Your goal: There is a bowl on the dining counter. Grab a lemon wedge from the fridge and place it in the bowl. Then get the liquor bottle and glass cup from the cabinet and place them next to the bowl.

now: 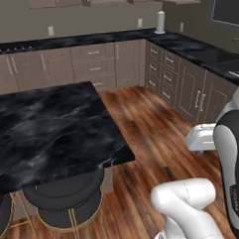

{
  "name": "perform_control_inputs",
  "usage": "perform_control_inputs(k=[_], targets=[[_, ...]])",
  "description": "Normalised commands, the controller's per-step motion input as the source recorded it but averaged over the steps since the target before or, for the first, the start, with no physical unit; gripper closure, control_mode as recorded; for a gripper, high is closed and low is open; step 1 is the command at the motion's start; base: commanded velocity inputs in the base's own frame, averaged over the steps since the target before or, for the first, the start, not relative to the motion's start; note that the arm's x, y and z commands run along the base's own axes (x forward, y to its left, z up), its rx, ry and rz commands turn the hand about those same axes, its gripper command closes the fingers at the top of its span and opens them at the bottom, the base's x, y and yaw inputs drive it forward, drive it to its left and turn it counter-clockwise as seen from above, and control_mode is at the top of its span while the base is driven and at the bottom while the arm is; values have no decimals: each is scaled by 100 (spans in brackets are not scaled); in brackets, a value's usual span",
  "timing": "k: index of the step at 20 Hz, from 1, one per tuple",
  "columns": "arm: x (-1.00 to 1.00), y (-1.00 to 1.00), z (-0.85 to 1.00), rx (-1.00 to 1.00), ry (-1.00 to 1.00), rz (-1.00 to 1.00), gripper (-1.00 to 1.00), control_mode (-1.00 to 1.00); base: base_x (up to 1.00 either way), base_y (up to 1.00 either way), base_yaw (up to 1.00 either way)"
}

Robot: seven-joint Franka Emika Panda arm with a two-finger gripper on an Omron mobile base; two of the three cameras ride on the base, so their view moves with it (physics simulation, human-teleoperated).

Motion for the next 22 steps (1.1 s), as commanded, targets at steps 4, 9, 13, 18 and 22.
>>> perform_control_inputs(k=[4,9,13,18,22], targets=[[0,0,0,0,0,0,-100,100,75,-100,0],[0,0,0,0,0,0,-100,100,99,-99,1],[0,0,0,0,0,0,-100,100,100,-66,1],[0,0,0,0,0,0,-100,100,100,-42,0],[0,0,0,0,0,0,-100,100,100,-16,0]])
